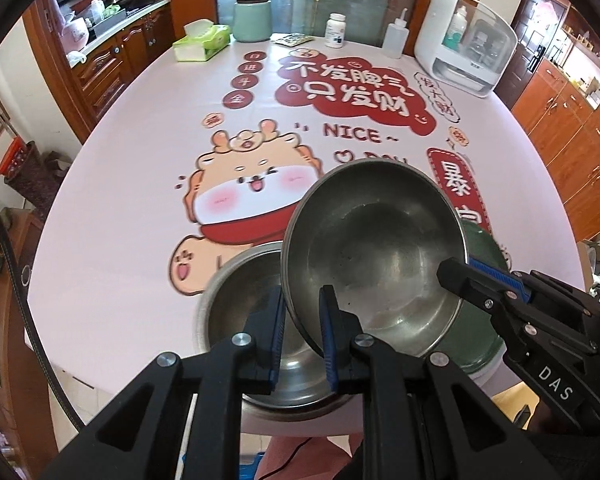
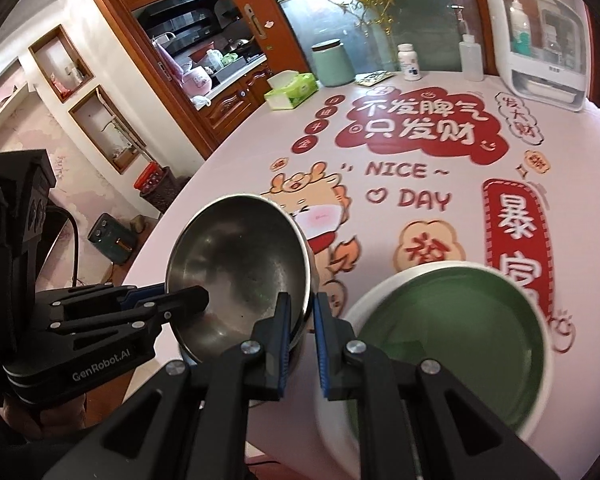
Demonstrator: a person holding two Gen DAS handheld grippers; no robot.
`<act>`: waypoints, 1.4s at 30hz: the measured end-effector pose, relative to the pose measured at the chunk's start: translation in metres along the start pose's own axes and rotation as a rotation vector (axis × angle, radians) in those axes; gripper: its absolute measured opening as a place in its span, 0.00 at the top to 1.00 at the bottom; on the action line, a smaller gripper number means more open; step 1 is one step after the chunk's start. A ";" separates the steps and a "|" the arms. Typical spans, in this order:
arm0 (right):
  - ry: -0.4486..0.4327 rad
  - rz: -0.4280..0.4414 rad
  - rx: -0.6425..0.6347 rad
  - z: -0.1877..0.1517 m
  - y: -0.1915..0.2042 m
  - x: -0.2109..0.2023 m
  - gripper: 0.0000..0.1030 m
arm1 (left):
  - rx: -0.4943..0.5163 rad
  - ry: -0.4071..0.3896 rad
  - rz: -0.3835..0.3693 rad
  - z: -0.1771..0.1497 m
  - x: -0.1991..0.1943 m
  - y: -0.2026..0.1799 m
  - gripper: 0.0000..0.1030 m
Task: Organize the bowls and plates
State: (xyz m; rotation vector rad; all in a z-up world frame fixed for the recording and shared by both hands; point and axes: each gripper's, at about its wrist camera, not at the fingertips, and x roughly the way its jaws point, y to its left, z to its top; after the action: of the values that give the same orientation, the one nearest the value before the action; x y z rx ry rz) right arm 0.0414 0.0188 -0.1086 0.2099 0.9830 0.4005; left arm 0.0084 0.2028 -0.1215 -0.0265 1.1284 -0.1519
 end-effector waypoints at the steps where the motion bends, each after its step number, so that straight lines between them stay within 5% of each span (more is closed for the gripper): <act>1: 0.001 0.003 0.003 -0.002 0.004 0.002 0.88 | 0.001 0.003 0.002 0.000 0.000 0.004 0.86; 22: 0.102 -0.007 0.092 -0.019 0.018 0.042 0.86 | 0.035 0.156 -0.017 -0.010 0.037 0.038 0.84; 42: 0.116 0.032 0.157 -0.022 0.012 0.039 0.76 | 0.013 0.125 -0.047 -0.012 0.029 0.046 0.74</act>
State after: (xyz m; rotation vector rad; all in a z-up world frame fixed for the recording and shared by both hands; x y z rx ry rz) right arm 0.0387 0.0459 -0.1462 0.3474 1.1272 0.3677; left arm 0.0145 0.2448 -0.1573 -0.0325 1.2516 -0.2045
